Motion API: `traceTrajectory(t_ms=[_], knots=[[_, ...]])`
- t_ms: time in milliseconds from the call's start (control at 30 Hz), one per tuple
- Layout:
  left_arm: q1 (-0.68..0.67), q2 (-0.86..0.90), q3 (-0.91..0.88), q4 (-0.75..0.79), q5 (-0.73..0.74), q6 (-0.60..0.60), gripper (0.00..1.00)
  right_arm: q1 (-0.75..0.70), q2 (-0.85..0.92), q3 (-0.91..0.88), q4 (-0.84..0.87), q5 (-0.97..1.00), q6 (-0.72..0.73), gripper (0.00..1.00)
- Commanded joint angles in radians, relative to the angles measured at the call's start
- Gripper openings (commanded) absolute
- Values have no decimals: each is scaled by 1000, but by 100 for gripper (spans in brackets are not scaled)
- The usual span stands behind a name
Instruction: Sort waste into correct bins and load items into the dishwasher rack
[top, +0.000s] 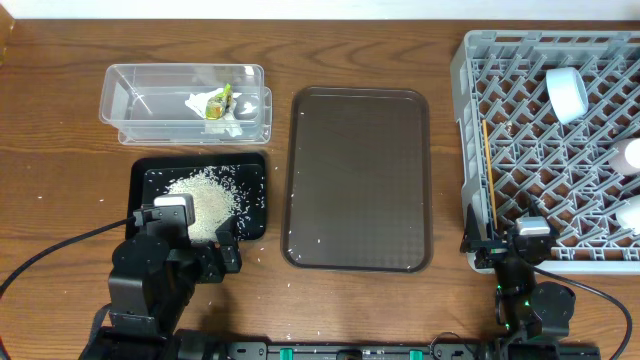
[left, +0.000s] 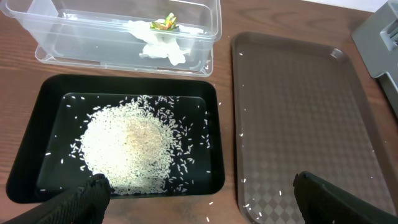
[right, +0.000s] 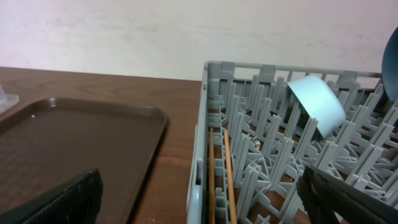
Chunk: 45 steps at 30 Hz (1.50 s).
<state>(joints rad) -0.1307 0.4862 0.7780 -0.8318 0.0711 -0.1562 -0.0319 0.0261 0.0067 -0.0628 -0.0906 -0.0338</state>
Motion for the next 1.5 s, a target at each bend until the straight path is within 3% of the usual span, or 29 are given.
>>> traceTrajectory(t_ms=[0,567,767,1233,1400,1467], knots=[[5,-4,3,3,-12,14,97,18,2,-1,-5,12,-8,99],[5,-5,0,-11,-25,33,97,18,2,-1,-5,12,-8,99],[27,-76,-87,14,-57,32,97,18,2,-1,-5,12,-8,99],[81,-441,-600,563,-76,33,97,18,2,-1,-5,12,-8,99],[82,-485,-764,853,-94,76,97,18,2,-1,-5,12,-8,99],[83,-484,-774,861,-94,86,97,18,2,-1,-5,12,-8,99]])
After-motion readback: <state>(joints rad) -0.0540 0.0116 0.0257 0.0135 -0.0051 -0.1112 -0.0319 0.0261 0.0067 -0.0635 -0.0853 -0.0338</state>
